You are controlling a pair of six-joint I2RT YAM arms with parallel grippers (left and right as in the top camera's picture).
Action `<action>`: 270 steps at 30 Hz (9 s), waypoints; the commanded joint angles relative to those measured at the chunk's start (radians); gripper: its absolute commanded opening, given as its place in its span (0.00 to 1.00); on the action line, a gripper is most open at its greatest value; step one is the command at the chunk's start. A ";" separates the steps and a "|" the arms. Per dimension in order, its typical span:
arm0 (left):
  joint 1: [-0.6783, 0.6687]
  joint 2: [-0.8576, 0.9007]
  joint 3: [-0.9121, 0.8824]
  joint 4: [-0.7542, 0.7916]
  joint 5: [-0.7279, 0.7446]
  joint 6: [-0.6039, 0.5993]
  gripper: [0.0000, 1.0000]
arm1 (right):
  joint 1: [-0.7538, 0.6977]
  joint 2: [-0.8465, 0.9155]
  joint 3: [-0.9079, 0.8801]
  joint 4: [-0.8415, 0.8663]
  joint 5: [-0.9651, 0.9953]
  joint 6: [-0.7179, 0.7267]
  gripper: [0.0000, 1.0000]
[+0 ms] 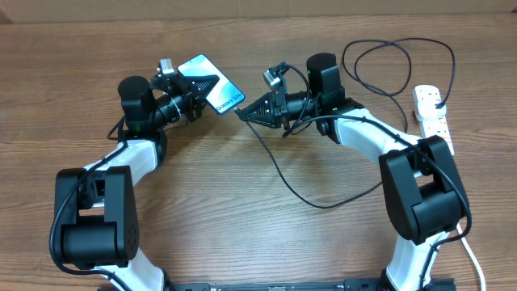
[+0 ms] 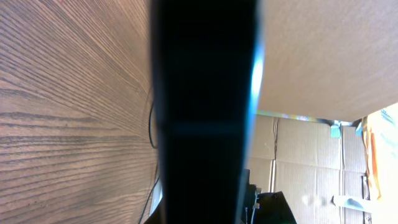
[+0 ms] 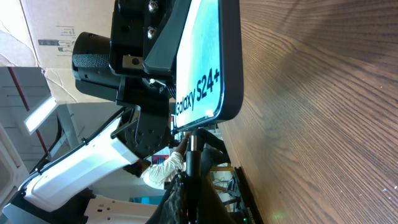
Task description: Plug charger to phone and switch on socket
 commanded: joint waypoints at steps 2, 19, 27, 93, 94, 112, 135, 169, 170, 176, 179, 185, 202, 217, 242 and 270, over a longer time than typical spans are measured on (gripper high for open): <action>-0.008 -0.010 0.014 0.014 0.003 -0.016 0.05 | 0.003 -0.031 -0.001 0.007 -0.002 0.004 0.04; -0.008 -0.010 0.014 0.014 0.014 -0.032 0.05 | 0.003 -0.030 -0.001 0.008 0.008 0.005 0.04; -0.013 -0.010 0.014 0.013 0.020 -0.027 0.05 | 0.003 -0.030 -0.001 0.011 0.008 0.016 0.04; 0.014 -0.010 0.014 0.027 0.020 -0.056 0.05 | -0.025 -0.030 -0.002 0.085 -0.047 0.093 0.04; 0.014 -0.010 0.014 0.029 0.019 -0.059 0.05 | -0.025 -0.030 -0.002 0.085 -0.047 0.093 0.04; -0.019 -0.010 0.014 0.063 -0.014 -0.092 0.05 | -0.015 -0.030 -0.002 0.082 -0.048 0.092 0.04; -0.027 -0.010 0.014 0.063 -0.011 -0.093 0.04 | -0.011 -0.030 -0.002 0.074 -0.023 0.075 0.04; -0.027 -0.010 0.014 0.063 0.010 -0.092 0.05 | -0.032 -0.030 -0.002 0.074 0.023 0.076 0.04; -0.027 -0.010 0.014 0.063 0.010 -0.092 0.04 | -0.032 -0.030 -0.002 0.074 0.023 0.076 0.04; -0.027 -0.010 0.014 0.063 0.010 -0.092 0.05 | -0.032 -0.030 -0.002 0.075 0.025 0.076 0.04; -0.031 -0.010 0.014 0.063 0.010 -0.092 0.05 | -0.032 -0.030 -0.002 0.075 0.025 0.076 0.04; -0.034 -0.010 0.014 0.063 0.008 -0.092 0.04 | -0.032 -0.030 -0.002 0.074 0.024 0.076 0.04; -0.041 -0.010 0.014 0.063 0.002 -0.092 0.04 | -0.016 -0.030 -0.002 0.074 0.021 0.076 0.04; -0.041 -0.010 0.014 0.063 0.002 -0.092 0.05 | -0.016 -0.030 -0.002 0.074 -0.005 0.075 0.04; -0.041 -0.010 0.014 0.063 0.012 -0.091 0.04 | -0.017 -0.030 -0.002 0.079 -0.018 0.075 0.04; -0.042 -0.010 0.014 0.071 0.135 -0.036 0.04 | -0.017 -0.030 -0.002 0.065 0.012 0.080 0.04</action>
